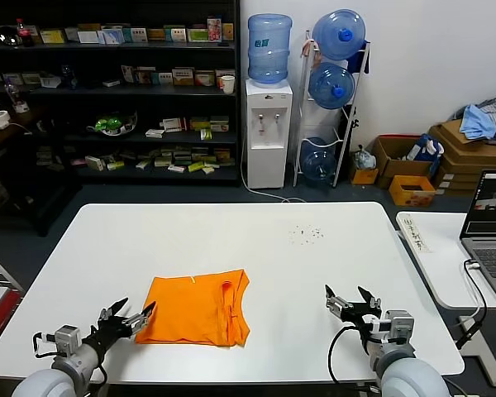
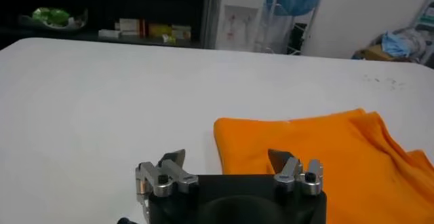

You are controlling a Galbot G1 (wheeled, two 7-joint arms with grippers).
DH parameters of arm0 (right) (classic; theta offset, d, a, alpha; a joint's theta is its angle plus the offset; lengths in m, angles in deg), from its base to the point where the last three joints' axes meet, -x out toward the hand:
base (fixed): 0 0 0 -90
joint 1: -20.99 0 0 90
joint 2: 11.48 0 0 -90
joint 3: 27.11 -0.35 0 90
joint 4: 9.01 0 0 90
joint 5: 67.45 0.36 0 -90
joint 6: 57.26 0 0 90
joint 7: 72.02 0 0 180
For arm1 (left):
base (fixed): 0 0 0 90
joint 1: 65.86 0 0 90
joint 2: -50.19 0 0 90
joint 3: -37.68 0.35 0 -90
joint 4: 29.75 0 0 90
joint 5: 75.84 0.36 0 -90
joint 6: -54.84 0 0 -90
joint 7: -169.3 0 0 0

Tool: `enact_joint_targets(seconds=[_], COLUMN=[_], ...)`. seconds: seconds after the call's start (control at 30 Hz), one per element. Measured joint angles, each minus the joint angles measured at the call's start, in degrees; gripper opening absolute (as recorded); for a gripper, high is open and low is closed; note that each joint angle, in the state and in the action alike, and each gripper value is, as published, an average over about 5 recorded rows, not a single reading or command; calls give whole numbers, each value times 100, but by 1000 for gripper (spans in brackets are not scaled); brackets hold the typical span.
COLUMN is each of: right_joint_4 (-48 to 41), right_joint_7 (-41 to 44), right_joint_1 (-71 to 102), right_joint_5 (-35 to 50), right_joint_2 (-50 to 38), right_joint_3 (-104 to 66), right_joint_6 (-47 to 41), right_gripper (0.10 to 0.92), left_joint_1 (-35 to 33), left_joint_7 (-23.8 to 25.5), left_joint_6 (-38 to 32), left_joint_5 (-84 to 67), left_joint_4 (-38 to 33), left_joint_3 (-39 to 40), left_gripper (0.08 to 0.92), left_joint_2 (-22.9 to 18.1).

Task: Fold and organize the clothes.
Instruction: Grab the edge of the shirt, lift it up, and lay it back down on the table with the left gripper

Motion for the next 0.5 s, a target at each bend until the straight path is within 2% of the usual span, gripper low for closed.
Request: enact_joint_targets(seconds=[0.37,0.5], right_joint_4=[5,21], right_joint_7=[0,0], right_joint_1=[22,38], right_joint_5=[1,10], right_joint_2=[-10,-19], right_joint_3=[-21,-40], right_joint_6=[-2,-2], right_gripper=[823,823], left_joint_1=[181,239], left_joint_7=[-14,-26], left_joint_6=[180,235], left_joint_5=[-4,8], left_joint_4=[72,122], left_joint_3=[171,240], left_gripper=[823,787], left_joint_2=[40,49])
